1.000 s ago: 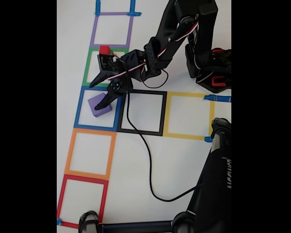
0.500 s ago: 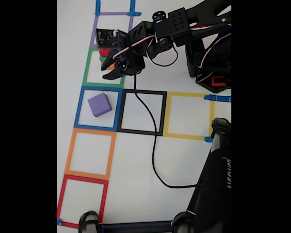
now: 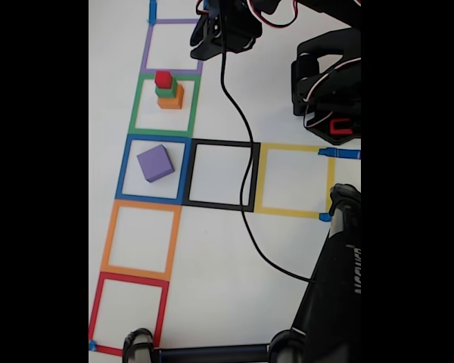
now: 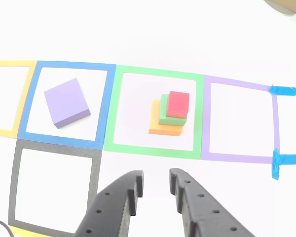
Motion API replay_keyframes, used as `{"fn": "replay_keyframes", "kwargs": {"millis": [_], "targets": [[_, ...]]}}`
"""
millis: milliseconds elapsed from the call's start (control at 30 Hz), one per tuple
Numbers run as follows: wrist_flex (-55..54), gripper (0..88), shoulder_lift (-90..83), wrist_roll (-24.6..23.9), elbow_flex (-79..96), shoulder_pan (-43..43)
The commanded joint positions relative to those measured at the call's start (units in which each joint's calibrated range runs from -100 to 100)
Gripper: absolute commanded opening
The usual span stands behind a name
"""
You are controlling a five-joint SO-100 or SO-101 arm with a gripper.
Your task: Tower of hanoi
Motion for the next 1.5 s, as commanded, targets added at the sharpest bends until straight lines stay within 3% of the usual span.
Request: {"fn": "replay_keyframes", "kwargs": {"millis": [0,167,333,433,633,733,1033,1467], "targets": [[9.18,1.5,5.43,0.0,-17.17,2.21],[11.85,1.8,6.64,0.0,-22.62,4.22],[9.02,3.7,2.04,0.0,-11.99,9.88],[4.4,9.1,-0.86,0.0,-3.26,12.27],[-11.71,23.5,-7.16,0.0,17.38,16.4],[-21.35,25.9,-8.78,0.0,27.01,17.36],[-48.72,26.9,-5.47,0.0,47.74,17.64],[-83.62,27.0,8.91,0.0,60.38,12.47]]}}
